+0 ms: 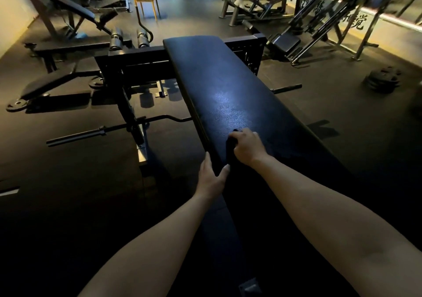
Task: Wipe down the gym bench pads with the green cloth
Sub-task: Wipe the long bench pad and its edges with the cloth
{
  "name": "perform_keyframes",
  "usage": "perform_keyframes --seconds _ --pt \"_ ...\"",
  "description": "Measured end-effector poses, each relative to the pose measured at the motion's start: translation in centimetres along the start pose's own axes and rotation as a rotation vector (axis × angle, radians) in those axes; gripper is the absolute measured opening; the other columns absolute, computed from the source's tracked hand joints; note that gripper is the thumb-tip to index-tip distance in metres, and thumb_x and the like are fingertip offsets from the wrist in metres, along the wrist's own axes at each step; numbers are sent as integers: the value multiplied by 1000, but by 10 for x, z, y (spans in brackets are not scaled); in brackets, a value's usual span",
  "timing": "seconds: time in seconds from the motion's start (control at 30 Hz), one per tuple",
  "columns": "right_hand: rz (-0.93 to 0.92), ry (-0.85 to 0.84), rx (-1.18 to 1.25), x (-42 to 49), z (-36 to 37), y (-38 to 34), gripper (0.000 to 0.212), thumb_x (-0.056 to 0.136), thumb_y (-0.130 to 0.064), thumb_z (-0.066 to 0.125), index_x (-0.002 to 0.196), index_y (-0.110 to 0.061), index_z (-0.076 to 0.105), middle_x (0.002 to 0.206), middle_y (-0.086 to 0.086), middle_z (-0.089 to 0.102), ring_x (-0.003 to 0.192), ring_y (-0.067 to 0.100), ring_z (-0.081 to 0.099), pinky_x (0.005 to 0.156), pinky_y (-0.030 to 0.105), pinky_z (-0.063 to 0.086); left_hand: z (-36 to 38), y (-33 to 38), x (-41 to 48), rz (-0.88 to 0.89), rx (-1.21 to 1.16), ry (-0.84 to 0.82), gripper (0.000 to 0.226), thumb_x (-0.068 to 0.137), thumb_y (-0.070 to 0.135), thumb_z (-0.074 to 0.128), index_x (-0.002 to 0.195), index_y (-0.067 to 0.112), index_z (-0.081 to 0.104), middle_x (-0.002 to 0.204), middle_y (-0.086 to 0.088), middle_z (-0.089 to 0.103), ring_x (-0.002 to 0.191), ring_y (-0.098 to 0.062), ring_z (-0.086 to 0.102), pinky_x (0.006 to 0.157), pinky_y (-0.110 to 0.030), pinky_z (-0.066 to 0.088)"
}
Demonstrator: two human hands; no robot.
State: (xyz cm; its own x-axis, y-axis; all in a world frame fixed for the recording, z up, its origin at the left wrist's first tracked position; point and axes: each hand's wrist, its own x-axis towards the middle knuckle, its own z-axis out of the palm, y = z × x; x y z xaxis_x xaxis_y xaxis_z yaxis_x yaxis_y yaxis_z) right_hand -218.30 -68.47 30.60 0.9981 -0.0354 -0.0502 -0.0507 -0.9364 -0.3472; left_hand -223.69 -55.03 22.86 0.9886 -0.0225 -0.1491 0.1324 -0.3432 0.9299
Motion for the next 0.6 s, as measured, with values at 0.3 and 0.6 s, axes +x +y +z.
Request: perform_keyframes --seconds 0.3,0.6 --pt "-302 -16 -25 -14 16 -23 44 90 -12 53 127 -32 66 115 12 54 109 36 46 97 44 44 0 -14 18 67 -169 -22 71 72 42 83 132 18 54 119 -11 68 111 -26 67 95 -55 53" --pt "182 193 -77 -22 -17 71 42 94 -16 45 126 -34 64 125 14 48 110 39 44 98 40 42 -6 3 4 -47 20 -19 88 92 32 71 157 3 19 157 -17 30 146 -23 28 114 -20 19"
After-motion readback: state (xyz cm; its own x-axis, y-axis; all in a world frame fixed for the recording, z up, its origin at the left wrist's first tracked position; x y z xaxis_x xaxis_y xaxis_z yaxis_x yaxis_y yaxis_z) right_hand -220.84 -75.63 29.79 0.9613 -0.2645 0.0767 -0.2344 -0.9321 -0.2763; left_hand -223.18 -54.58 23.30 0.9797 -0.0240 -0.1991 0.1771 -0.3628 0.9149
